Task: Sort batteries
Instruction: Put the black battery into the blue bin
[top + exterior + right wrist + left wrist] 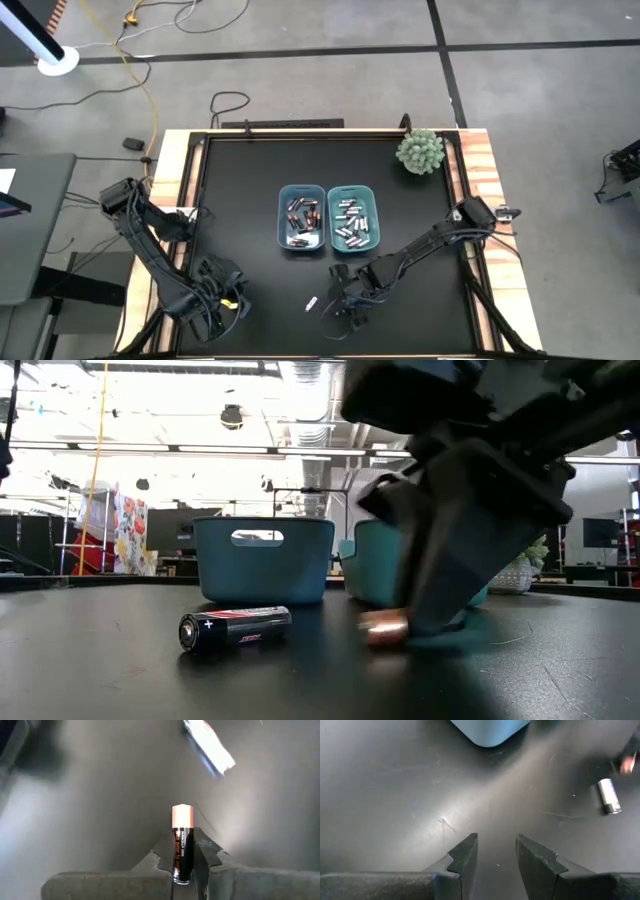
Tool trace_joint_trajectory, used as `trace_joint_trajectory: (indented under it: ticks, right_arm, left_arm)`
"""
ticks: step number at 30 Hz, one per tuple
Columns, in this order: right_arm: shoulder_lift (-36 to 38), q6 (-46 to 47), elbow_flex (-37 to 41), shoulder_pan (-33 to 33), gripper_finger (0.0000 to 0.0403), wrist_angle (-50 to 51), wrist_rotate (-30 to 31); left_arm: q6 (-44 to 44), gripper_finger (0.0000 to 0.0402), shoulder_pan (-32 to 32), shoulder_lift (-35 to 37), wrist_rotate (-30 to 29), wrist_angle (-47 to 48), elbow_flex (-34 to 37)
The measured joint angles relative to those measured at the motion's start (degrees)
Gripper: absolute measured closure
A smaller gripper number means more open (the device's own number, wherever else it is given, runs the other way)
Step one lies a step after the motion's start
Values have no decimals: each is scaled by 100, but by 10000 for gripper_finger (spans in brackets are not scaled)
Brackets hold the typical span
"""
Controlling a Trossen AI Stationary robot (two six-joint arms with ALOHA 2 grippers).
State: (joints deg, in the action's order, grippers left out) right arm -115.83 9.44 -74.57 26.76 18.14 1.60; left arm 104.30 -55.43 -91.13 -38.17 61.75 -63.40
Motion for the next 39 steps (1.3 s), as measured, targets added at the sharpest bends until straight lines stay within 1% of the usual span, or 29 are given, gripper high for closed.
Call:
trace_joint_trajectory:
  ticks: [6, 9, 13, 16, 19, 23, 25, 27, 30, 34, 36, 39]
  right_arm:
    - [886, 634, -15, -214, 360, 809, 632]
    - [1306, 859, -15, -388, 360, 859, 842]
    - [1761, 653, -243, -655, 360, 761, 1412]
    - [1772, 205, -636, -892, 360, 757, 1576]
    - [1483, -21, -1194, -1185, 360, 803, 1572]
    - [827, -29, -1999, -1634, 360, 1104, 1519]
    - [433, 66, -2384, -1852, 360, 1413, 1382]
    - [56, 287, -2732, -2072, 360, 1654, 1100]
    - [-498, 682, -3212, -2384, 359, 2172, 588]
    - [-1105, 922, -3578, -2676, 359, 2974, 453]
    - [-1294, 920, -3648, -2765, 359, 3035, 374]
    - [-1520, 920, -3662, -2837, 359, 2880, -91]
  left_arm:
    - [-912, 274, 222, 4, 4, 193, 0]
    - [-1565, 274, 317, 11, 4, 229, 0]
    - [-2292, 274, 392, 11, -8, 314, 3]
    - [-2600, 274, 352, 62, -163, 214, 190]
    - [-2694, 274, 257, 332, -224, -226, 614]
    - [-2468, 274, 116, 661, -221, -1062, 1273]
    - [-2353, 274, 67, 786, -225, -1410, 1521]
    - [-2251, 274, 34, 849, -221, -1621, 1687]
    - [-2205, 274, 32, 866, -219, -1757, 1756]
    - [-2197, 274, 31, 866, -219, -1776, 1766]
    - [-2197, 274, -14, 866, -221, -1767, 1766]
    - [-2182, 274, -62, 866, -218, -1762, 1766]
